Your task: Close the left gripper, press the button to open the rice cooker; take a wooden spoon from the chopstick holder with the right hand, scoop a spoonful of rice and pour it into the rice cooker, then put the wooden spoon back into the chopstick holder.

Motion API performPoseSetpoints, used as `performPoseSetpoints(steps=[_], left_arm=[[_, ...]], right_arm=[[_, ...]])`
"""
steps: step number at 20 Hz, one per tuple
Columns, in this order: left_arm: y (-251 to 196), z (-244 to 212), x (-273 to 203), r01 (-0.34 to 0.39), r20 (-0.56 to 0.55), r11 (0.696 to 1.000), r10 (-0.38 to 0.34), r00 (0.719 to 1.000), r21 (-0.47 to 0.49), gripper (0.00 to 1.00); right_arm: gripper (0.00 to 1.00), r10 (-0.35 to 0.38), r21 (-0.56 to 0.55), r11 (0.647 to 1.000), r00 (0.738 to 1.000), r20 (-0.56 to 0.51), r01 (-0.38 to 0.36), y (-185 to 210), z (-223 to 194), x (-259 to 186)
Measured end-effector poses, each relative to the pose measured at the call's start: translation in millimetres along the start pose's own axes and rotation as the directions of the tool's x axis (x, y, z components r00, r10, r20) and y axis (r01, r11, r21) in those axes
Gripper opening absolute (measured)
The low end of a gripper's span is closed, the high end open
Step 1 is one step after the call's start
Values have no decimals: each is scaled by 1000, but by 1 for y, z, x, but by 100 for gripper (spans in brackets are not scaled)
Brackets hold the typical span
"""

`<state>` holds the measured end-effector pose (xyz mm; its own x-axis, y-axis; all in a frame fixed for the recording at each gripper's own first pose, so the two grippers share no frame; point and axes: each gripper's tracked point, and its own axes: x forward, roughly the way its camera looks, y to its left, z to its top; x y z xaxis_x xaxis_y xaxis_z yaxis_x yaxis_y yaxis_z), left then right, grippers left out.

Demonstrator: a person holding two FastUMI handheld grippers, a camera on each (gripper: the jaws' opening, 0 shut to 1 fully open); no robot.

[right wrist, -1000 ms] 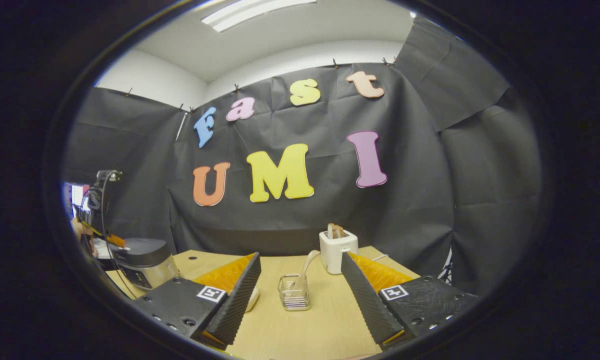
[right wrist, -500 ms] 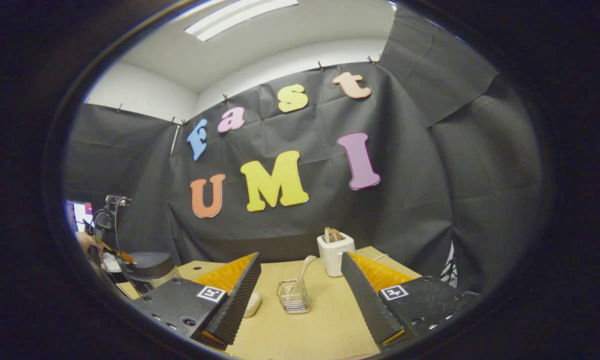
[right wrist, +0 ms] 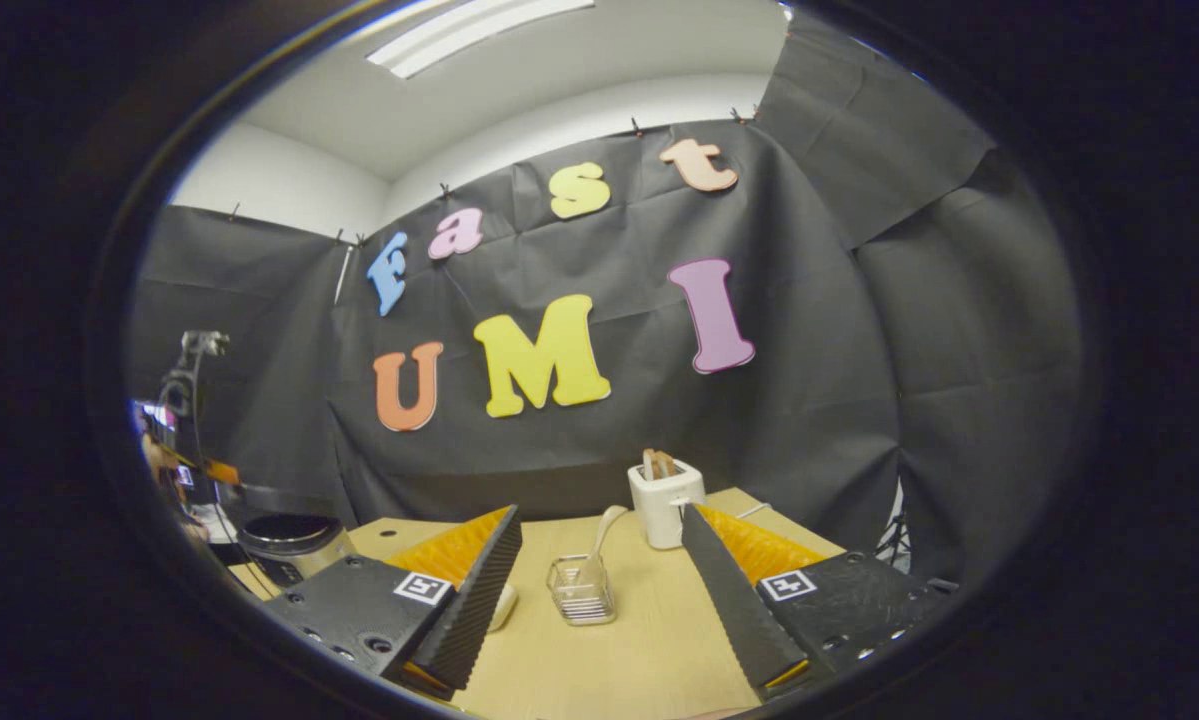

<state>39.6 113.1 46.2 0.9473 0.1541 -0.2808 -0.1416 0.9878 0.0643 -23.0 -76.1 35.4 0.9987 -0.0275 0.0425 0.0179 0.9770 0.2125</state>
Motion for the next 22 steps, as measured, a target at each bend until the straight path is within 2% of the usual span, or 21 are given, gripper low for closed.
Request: performPoseSetpoints(steps=[2, 3, 4, 5, 7, 8, 11, 13, 14, 16, 17, 19, 20, 21, 22], left_arm=[[-8, 8, -17, 36, 49, 999, -35, 998, -21, 3], [-4, 11, -22, 37, 78, 999, -35, 996, -20, 13], [-4, 10, -26, 42, 106, 999, -40, 994, -18, 35], [-5, 7, -30, 45, 123, 999, -42, 992, -21, 56], [-8, 1, -35, 58, 144, 998, -54, 988, -23, 100], [-6, 1, -38, 52, 159, 998, -48, 986, -21, 100], [6, -8, -48, 30, 190, 999, -23, 982, -36, 99], [2, -15, -53, 44, 215, 996, -27, 976, -74, 99], [-1, -20, -55, 57, 219, 995, -37, 975, -86, 99], [-6, -28, -60, 73, 220, 994, -54, 974, -81, 99], [-5, -31, -63, 68, 224, 995, -50, 973, -71, 96], [-5, -35, -67, 55, 236, 996, -38, 971, -66, 99], [-10, -36, -67, 63, 243, 995, -44, 969, -72, 95], [-16, -38, -68, 80, 244, 994, -59, 968, -76, 100], [-23, -40, -67, 100, 244, 992, -79, 967, -77, 100]], right_arm=[[96, 1, -31, 1000, 1000, -22, -2, 6, -9, 6], [96, -4, -43, 999, 1000, -28, 3, 6, -13, 8], [96, -10, -51, 999, 999, -34, 8, 6, -16, 11], [92, -12, -59, 998, 999, -43, 9, 8, -21, 12], [92, -11, -68, 998, 998, -64, 6, 12, -30, 18], [96, -8, -74, 997, 997, -75, 2, 14, -35, 20], [96, -15, -105, 994, 995, -102, 4, 15, -47, 27], [96, -25, -112, 994, 994, -107, 13, 15, -51, 37], [92, -26, -116, 993, 993, -114, 13, 17, -54, 44], [92, -23, -138, 990, 990, -141, 3, 21, -64, 63], [96, -24, -154, 988, 987, -162, -2, 21, -71, 74], [96, -37, -179, 984, 979, -199, 1, 19, -80, 99], [100, -52, -193, 981, 975, -217, 10, 17, -84, 111], [92, -65, -207, 978, 970, -236, 15, 16, -90, 124], [92, -67, -219, 976, 965, -253, 10, 18, -95, 136]])
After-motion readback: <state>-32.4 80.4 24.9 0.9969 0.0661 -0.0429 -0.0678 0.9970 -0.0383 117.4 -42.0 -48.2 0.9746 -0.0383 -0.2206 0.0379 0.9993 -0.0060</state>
